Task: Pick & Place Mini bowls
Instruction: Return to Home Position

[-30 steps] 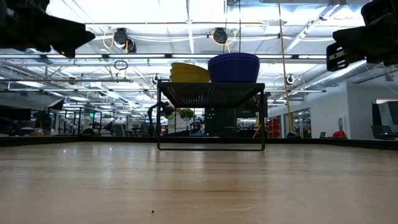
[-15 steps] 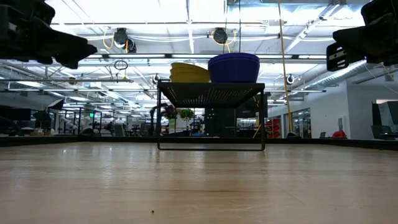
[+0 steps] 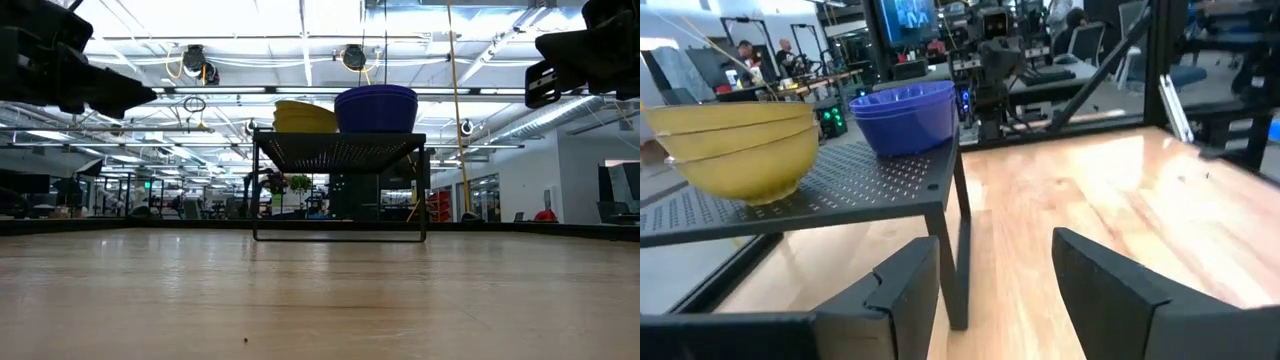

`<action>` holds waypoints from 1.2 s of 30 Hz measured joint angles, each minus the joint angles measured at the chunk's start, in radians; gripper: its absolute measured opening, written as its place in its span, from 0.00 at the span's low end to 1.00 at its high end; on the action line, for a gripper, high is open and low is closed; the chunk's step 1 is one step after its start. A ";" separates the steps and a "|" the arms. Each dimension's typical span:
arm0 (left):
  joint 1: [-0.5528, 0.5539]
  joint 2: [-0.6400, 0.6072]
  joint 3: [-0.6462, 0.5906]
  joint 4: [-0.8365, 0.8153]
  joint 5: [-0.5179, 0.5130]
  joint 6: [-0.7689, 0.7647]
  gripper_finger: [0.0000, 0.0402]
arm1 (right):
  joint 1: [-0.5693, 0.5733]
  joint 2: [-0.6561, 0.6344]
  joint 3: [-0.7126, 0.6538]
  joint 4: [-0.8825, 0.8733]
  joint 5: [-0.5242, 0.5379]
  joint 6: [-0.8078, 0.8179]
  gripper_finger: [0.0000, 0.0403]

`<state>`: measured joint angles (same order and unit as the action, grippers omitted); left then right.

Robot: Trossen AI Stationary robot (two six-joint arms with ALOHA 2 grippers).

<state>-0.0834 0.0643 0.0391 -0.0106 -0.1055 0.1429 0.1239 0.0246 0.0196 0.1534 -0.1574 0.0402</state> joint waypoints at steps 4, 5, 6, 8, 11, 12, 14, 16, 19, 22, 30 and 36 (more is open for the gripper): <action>0.000 0.001 0.000 -0.020 0.000 0.023 0.49 | 0.000 0.000 0.000 0.000 0.000 0.000 0.00; 0.000 0.001 0.001 -0.021 0.000 0.018 0.49 | 0.000 0.000 0.000 0.000 0.000 0.000 0.00; 0.000 0.001 0.001 -0.021 0.000 0.009 0.49 | 0.000 0.000 0.000 0.000 0.000 0.000 0.00; 0.000 0.001 0.001 -0.021 0.001 -0.015 0.49 | 0.000 0.000 0.000 0.000 0.000 0.000 0.00; 0.000 0.001 0.001 -0.021 0.001 -0.073 0.49 | 0.000 0.000 0.000 0.000 0.000 0.000 0.00; 0.000 0.001 0.001 -0.021 0.000 -0.074 0.49 | 0.000 0.000 0.000 -0.001 0.000 0.000 0.00; 0.000 0.001 0.001 -0.022 0.000 -0.036 0.49 | 0.000 0.000 0.000 -0.001 0.000 0.000 0.00; 0.000 0.001 0.001 -0.022 0.001 0.008 0.49 | 0.000 0.000 0.000 -0.001 0.000 0.000 0.00; 0.000 0.001 0.001 -0.022 0.000 0.026 0.49 | 0.000 0.000 0.000 -0.001 0.000 0.000 0.00; 0.000 0.001 0.001 -0.022 0.000 0.023 0.49 | 0.000 0.000 0.000 -0.001 0.000 0.000 0.00; 0.000 0.001 0.001 -0.022 0.000 0.009 0.49 | 0.000 0.000 0.000 -0.001 0.000 0.000 0.00; 0.000 0.001 0.001 -0.022 0.000 0.009 0.49 | 0.000 0.000 0.000 -0.001 0.000 0.000 0.00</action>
<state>-0.0834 0.0650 0.0402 -0.0326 -0.1051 0.1520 0.1238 0.0246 0.0196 0.1528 -0.1574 0.0402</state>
